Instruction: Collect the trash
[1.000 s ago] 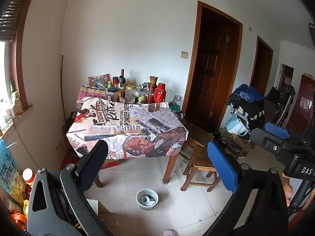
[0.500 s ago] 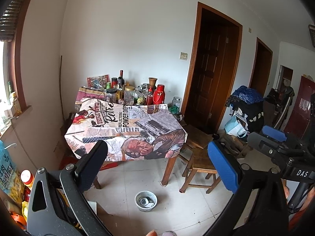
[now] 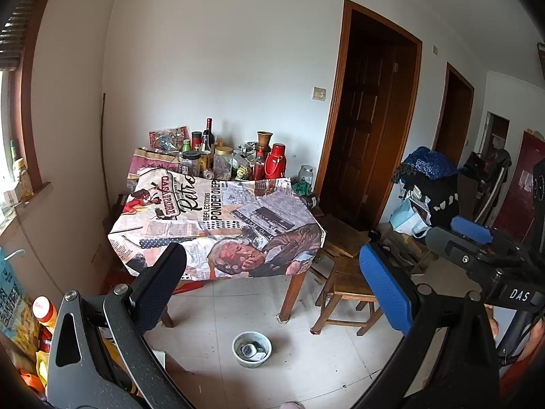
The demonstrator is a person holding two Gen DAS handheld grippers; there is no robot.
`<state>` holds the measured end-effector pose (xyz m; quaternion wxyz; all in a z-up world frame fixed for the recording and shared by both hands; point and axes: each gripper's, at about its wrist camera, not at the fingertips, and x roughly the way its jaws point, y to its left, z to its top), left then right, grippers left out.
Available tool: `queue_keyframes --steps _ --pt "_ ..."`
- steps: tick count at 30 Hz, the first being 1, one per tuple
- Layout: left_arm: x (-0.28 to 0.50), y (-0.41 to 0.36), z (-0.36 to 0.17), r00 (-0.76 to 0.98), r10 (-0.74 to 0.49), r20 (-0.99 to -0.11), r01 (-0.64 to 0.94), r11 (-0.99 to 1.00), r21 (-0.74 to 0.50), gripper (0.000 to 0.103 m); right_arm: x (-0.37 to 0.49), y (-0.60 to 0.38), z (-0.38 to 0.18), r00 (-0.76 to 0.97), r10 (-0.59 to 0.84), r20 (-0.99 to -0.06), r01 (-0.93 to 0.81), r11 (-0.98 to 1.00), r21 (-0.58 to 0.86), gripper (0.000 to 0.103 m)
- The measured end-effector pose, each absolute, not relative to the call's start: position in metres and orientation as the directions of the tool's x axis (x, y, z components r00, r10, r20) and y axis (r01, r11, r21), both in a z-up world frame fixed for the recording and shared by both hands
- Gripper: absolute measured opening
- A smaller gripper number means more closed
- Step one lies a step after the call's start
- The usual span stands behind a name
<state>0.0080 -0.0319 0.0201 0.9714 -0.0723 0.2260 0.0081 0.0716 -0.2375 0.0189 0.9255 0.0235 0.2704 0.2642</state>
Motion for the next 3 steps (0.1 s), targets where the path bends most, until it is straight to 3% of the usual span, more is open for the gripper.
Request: queue_keyframes --steps 3 --pt "0.0198 -0.0343 0.0196 0.893 -0.016 -0.449 -0.048 0.990 -0.130 0.102 0.0828 -0.2363 0.0168 0.706 0.505 -0.497 -0.481 0.856 0.188 0.102"
